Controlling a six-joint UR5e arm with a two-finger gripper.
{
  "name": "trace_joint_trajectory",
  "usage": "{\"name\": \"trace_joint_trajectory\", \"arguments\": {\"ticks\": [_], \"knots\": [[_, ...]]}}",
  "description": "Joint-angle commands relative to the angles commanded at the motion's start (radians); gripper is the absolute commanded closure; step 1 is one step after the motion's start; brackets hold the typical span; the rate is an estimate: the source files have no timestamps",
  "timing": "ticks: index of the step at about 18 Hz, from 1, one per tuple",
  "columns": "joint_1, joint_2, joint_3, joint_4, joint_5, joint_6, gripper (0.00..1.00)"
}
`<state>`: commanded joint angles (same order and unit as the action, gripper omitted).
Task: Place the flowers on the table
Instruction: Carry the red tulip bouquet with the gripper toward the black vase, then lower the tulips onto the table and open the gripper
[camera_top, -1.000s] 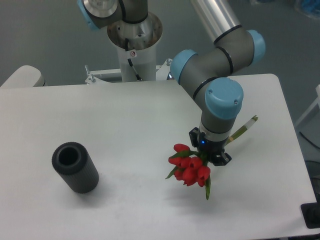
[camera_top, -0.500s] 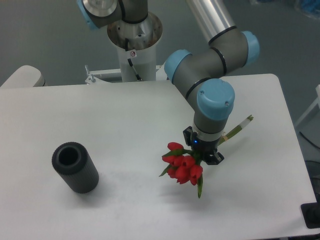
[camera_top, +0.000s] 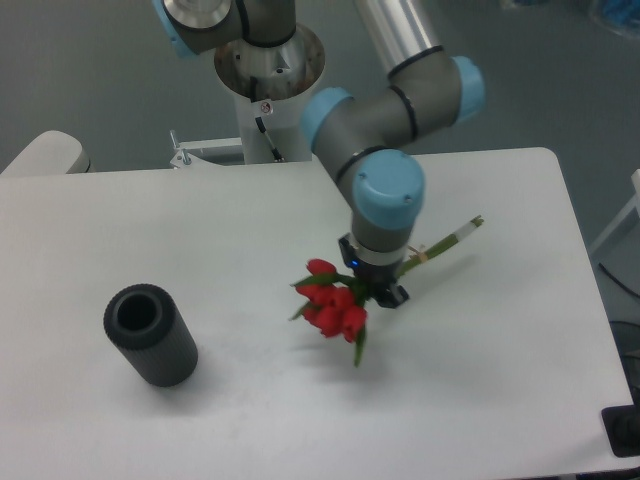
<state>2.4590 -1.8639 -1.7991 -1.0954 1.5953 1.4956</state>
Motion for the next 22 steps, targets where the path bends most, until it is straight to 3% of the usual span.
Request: {"name": "trace_joint_trajectory", "arguments": {"ticks": [3, 7, 8, 10, 16, 22], "knots": [[-0.047, 0.009, -0.037, 0.029, -0.002, -0.014, 0.89], [-0.097, -0.001, -0.040, 0.046, -0.002, -0.023, 0.75], [-0.100, -0.001, -0.043, 0.046, -0.009, -0.020, 0.62], [-0.101, 0.000, -0.051, 0.045, -0.014, -0.021, 0.00], [-0.101, 0.002, -0.054, 0.077, -0.014, -0.020, 0.00], [-0.072, -0.015, 0.044, 0.062, -0.008, -0.015, 0.00]]}}
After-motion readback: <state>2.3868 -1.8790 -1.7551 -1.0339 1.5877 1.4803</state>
